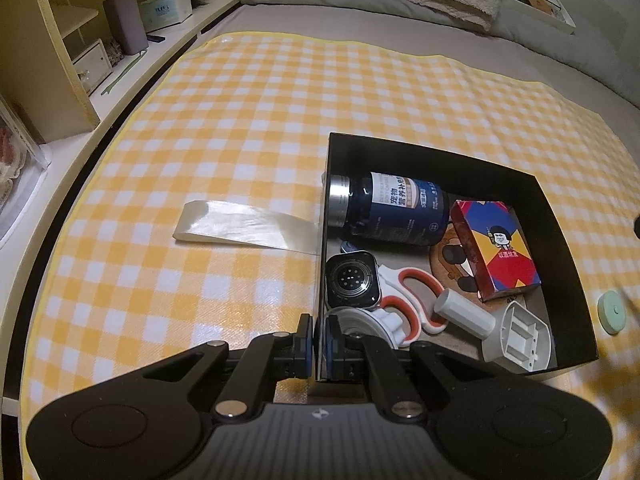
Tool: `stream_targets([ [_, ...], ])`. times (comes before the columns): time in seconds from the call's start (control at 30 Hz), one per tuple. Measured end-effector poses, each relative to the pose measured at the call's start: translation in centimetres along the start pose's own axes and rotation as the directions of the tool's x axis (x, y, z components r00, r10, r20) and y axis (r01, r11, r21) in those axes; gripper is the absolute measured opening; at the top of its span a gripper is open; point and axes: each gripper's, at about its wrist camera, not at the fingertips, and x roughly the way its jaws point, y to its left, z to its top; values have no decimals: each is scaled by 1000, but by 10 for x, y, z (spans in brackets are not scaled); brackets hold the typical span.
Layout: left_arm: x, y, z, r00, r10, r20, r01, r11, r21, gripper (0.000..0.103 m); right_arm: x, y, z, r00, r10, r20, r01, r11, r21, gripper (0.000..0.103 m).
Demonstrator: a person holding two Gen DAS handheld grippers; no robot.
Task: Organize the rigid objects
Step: 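Lift the open right gripper out of the box, then lower the right gripper onto the mint-green round case and grasp it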
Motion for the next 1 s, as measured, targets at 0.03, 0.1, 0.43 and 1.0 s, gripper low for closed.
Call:
stream_targets([
  [0.03,0,0,0,1000,2,-1,-2,1000,0,7,0,-6,-3,1000,-18,-1,18,1000,9,103],
  [0.1,0,-1,0,1000,8,-1,-8,1000,3,7,1,-21,-9,999,-52,-11,52,998,30,103],
  [0.43,0,-4,0,1000,27,2,-27,1000,10,7,14,-45,-45,987,-24,-161,31,999,45,103],
  [1.0,0,-2,0,1000,19,-3,-19,1000,6,7,53,-36,-84,967,-70,-246,45,993,-105,82],
])
